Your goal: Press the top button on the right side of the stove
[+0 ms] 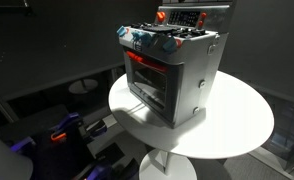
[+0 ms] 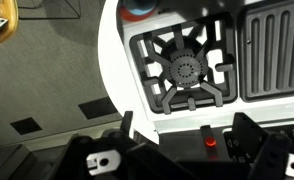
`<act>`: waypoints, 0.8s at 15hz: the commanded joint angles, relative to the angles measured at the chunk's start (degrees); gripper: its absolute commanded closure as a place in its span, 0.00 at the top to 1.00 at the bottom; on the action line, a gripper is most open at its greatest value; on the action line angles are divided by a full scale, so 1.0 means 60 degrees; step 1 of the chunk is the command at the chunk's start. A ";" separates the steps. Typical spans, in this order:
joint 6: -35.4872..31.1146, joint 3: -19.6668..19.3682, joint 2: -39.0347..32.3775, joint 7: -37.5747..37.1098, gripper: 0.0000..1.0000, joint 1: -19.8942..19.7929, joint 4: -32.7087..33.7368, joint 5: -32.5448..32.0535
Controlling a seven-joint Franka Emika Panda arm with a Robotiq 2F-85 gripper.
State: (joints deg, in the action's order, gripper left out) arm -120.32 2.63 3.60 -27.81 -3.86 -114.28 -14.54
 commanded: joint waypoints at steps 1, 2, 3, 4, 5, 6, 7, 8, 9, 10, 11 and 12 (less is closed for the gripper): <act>-0.0038 -0.0198 -0.0749 -0.0315 1.00 0.0110 0.0858 -0.0340; -0.0062 -0.0250 -0.0910 -0.0307 1.00 0.0129 0.1015 -0.0348; -0.0082 -0.0303 -0.1054 -0.0286 1.00 0.0149 0.1144 -0.0327; -0.0106 -0.0357 -0.1188 -0.0242 1.00 0.0169 0.1280 -0.0285; -0.0138 -0.0408 -0.1315 -0.0216 1.00 0.0184 0.1398 -0.0287; -0.0194 -0.0458 -0.1426 -0.0227 1.00 0.0200 0.1477 -0.0298; -0.0273 -0.0514 -0.1542 -0.0247 1.00 0.0216 0.1576 -0.0336; -0.0312 -0.0568 -0.1659 -0.0217 1.00 0.0234 0.1664 -0.0332; -0.0369 -0.0620 -0.1752 -0.0205 1.00 0.0254 0.1743 -0.0326; -0.0402 -0.0672 -0.1851 -0.0188 1.00 0.0278 0.1823 -0.0311; -0.0443 -0.0721 -0.1947 -0.0166 1.00 0.0305 0.1898 -0.0298; -0.0479 -0.0761 -0.2040 -0.0148 1.00 0.0333 0.1973 -0.0290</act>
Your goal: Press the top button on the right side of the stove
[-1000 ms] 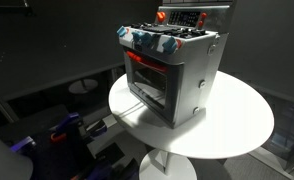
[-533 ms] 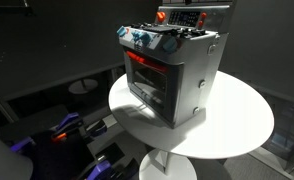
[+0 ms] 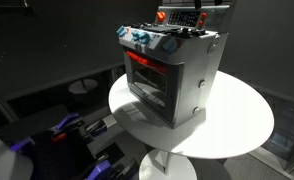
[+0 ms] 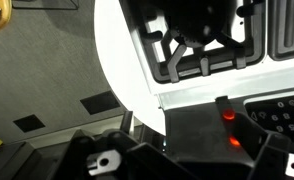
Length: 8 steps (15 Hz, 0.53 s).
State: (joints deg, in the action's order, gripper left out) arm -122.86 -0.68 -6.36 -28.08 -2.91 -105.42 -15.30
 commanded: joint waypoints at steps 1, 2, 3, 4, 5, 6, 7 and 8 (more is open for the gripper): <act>-0.0097 -0.0241 -0.0472 -0.0090 1.00 0.0198 0.0573 -0.0153; -0.0128 -0.0275 -0.0578 -0.0082 1.00 0.0224 0.0663 -0.0141; -0.0151 -0.0307 -0.0672 -0.0075 1.00 0.0249 0.0741 -0.0129; -0.0144 -0.0336 -0.0777 -0.0066 1.00 0.0274 0.0838 -0.0108; -0.0143 -0.0365 -0.0858 -0.0058 1.00 0.0303 0.0901 -0.0092; -0.0132 -0.0387 -0.0942 -0.0051 1.00 0.0329 0.0970 -0.0069; -0.0137 -0.0411 -0.1011 -0.0048 1.00 0.0361 0.1030 -0.0070; -0.0146 -0.0436 -0.1090 -0.0049 1.00 0.0398 0.1091 -0.0080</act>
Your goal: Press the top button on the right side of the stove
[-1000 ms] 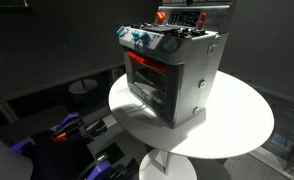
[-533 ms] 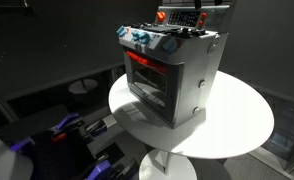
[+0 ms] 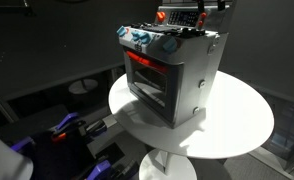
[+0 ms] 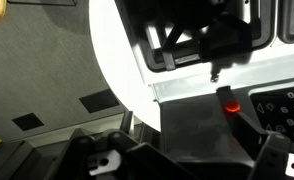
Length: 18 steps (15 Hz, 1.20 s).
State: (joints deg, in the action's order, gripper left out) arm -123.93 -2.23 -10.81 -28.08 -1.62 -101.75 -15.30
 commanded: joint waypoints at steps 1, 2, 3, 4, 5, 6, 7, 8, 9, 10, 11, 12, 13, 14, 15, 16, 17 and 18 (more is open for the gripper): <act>0.0043 -0.0203 -0.0422 -0.0045 1.00 0.0214 0.0543 -0.0077; 0.0057 -0.0225 -0.0495 -0.0030 1.00 0.0241 0.0617 -0.0069; 0.0065 -0.0246 -0.0586 -0.0022 1.00 0.0266 0.0707 -0.0060; 0.0063 -0.0269 -0.0659 -0.0023 1.00 0.0291 0.0771 -0.0066; 0.0061 -0.0289 -0.0737 -0.0014 1.00 0.0311 0.0849 -0.0069; 0.0063 -0.0306 -0.0809 -0.0002 1.00 0.0320 0.0932 -0.0074; 0.0064 -0.0328 -0.0879 0.0010 1.00 0.0332 0.1015 -0.0078; 0.0071 -0.0351 -0.0941 0.0015 1.00 0.0345 0.1087 -0.0081; 0.0102 -0.0368 -0.0981 0.0023 1.00 0.0350 0.1134 -0.0076; 0.0127 -0.0386 -0.0988 0.0026 1.00 0.0363 0.1151 -0.0073; 0.0196 -0.0405 -0.0949 -0.0008 1.00 0.0384 0.1127 -0.0092; 0.0336 -0.0410 -0.0871 0.0006 1.00 0.0400 0.1083 -0.0068; 0.0439 -0.0397 -0.0760 0.0067 1.00 0.0399 0.1006 -0.0010; 0.0557 -0.0393 -0.0669 0.0065 1.00 0.0409 0.0956 -0.0007; 0.0767 -0.0351 -0.0522 0.0197 1.00 0.0386 0.0883 0.0143; 0.1020 -0.0318 -0.0368 0.0287 1.00 0.0373 0.0822 0.0259; 0.1298 -0.0297 -0.0202 0.0329 1.00 0.0379 0.0741 0.0304; 0.1625 -0.0265 -0.0038 0.0414 1.00 0.0379 0.0673 0.0375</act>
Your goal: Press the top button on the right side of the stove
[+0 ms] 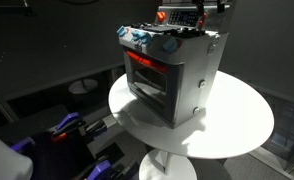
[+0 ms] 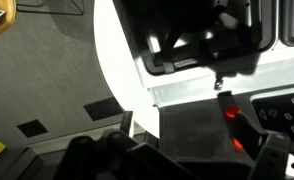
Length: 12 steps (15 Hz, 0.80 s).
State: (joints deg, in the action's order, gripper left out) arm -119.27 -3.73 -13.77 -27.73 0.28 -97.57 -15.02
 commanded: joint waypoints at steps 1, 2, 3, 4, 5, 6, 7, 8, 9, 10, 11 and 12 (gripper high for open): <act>0.1185 0.0012 0.0605 0.0417 1.00 0.0066 -0.0068 0.0374; 0.1621 0.0041 0.0780 0.0482 1.00 0.0075 -0.0114 0.0431; 0.2144 0.0090 0.0953 0.0663 1.00 0.0061 -0.0123 0.0615; 0.2623 0.0132 0.1108 0.0785 1.00 0.0050 -0.0121 0.0754; 0.3095 0.0183 0.1292 0.1037 1.00 0.0021 -0.0137 0.0970; 0.3512 0.0215 0.1443 0.1213 1.00 0.0007 -0.0129 0.1119; 0.3901 0.0244 0.1615 0.1462 1.00 -0.0015 -0.0138 0.1307; 0.4230 0.0264 0.1815 0.1726 1.00 -0.0035 -0.0171 0.1473; 0.4511 0.0275 0.1985 0.1957 1.00 -0.0047 -0.0185 0.1595; 0.4700 0.0277 0.2215 0.2226 1.00 -0.0058 -0.0264 0.1658; 0.4827 0.0274 0.2426 0.2529 1.00 -0.0071 -0.0344 0.1717; 0.4880 0.0268 0.2706 0.2821 1.00 -0.0084 -0.0504 0.1782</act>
State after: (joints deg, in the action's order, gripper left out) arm -91.69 -2.48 -2.35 -15.83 0.58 -97.78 -6.15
